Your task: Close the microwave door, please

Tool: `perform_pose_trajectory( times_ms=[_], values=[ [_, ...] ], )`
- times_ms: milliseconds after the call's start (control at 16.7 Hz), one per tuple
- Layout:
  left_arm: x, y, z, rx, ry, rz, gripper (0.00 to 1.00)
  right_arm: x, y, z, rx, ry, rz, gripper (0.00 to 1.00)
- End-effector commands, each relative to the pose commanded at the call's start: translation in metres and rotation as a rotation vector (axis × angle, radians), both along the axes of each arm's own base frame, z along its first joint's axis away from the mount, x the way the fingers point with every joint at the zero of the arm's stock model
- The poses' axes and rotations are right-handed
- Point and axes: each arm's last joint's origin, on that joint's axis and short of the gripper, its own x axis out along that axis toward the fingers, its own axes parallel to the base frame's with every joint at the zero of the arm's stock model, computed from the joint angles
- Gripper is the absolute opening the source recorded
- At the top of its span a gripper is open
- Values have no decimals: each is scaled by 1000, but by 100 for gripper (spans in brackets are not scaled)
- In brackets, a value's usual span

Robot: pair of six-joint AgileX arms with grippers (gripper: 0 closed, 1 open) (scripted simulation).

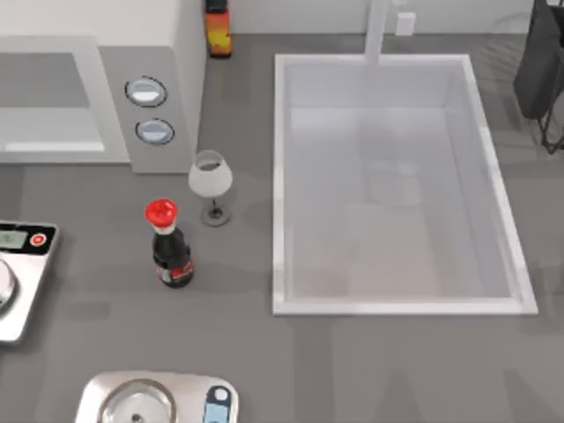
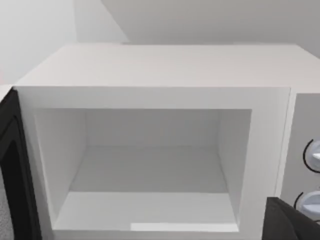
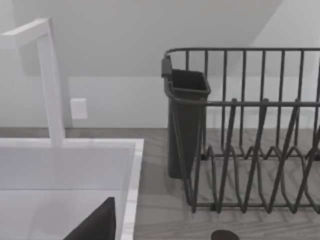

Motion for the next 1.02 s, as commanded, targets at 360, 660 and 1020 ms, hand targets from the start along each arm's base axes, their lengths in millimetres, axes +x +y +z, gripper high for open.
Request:
perform_pose_trajectory(
  times_ms=[360,660,1020],
  values=[
    [1,2,6,23,23,9,0,0,0,0,0,0,0,100],
    [18,23,44,143,196,59,0,0,0,0,0,0,0,100],
    [72,100,80,194,542,65,0,0,0,0,0,0,0,100]
  ],
)
